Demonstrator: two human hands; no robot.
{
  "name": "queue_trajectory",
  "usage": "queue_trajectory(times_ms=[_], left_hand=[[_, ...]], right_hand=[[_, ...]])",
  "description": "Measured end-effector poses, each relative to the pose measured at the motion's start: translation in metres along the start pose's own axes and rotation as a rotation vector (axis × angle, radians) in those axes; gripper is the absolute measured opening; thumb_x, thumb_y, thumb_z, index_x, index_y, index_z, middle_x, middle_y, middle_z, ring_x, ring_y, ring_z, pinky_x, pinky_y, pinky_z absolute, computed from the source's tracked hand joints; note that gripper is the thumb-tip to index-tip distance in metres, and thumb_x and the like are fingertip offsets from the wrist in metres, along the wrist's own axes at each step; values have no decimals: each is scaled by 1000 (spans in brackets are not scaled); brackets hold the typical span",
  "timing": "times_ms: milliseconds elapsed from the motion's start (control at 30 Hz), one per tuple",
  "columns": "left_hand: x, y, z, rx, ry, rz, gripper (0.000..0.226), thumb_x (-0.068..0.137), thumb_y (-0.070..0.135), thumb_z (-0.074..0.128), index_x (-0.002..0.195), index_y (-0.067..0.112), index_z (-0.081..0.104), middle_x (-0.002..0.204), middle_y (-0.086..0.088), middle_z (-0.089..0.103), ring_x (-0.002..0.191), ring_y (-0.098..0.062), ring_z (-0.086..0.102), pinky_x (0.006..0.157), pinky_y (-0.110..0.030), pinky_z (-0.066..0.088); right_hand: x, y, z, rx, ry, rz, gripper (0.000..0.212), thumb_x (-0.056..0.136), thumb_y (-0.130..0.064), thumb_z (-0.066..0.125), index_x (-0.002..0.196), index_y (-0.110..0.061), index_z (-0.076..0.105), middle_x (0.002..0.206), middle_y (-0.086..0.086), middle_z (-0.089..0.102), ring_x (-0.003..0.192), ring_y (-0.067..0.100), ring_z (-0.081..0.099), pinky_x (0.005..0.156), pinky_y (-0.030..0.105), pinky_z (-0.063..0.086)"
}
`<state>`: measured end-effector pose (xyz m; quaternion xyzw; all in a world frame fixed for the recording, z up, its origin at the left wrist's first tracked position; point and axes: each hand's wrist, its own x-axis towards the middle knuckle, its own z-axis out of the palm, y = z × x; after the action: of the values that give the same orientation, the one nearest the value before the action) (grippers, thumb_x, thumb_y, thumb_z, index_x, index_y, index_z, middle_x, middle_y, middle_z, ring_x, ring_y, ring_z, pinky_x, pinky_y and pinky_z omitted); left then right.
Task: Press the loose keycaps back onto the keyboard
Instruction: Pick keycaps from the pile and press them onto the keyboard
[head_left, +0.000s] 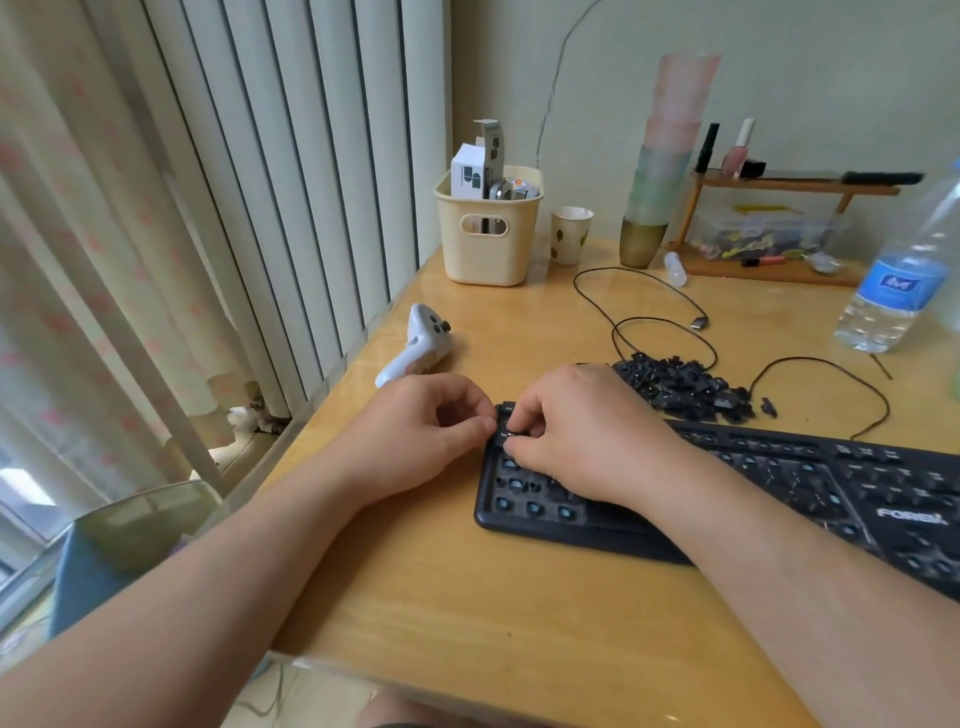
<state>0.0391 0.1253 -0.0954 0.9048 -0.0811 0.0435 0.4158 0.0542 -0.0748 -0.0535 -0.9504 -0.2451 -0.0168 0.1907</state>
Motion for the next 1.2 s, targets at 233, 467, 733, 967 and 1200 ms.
queue_trajectory(times_ms=[233,467,733,967,1200], left_hand=[[1,0,0,27,-15,19,9,96,39,71,90,34,75,78,20,69,71,4,58,65,-9,41],[1,1,1,-1,-42,15,14,95,44,71,89,32,75,76,19,69,68,3,56,64,-10,42],[4,1,0,-35,-61,17,13,92,40,76,87,28,76,75,15,69,64,3,52,62,-11,43],[6,1,2,-4,-57,-10,11,89,39,79,86,30,75,79,15,69,70,3,57,66,-15,48],[3,2,4,-89,19,-56,12,97,39,70,92,29,71,81,11,72,72,2,59,68,-14,44]], right_hand=[[-2,2,-1,-37,-26,-21,14,92,-45,71,89,-35,80,85,-16,69,93,11,61,92,43,53],[-4,-2,2,-147,3,-31,17,95,-44,67,85,-35,77,86,-13,68,96,17,59,95,46,49],[-5,-14,3,-295,-26,-42,17,101,-39,59,89,-34,69,99,-11,60,108,21,51,91,44,39],[-24,-10,-2,-283,-149,-72,31,100,-34,44,115,-39,71,98,-15,38,108,18,29,95,43,32],[-25,9,-12,-135,-65,5,42,100,-30,43,135,-44,62,110,-21,43,115,13,31,98,41,29]])
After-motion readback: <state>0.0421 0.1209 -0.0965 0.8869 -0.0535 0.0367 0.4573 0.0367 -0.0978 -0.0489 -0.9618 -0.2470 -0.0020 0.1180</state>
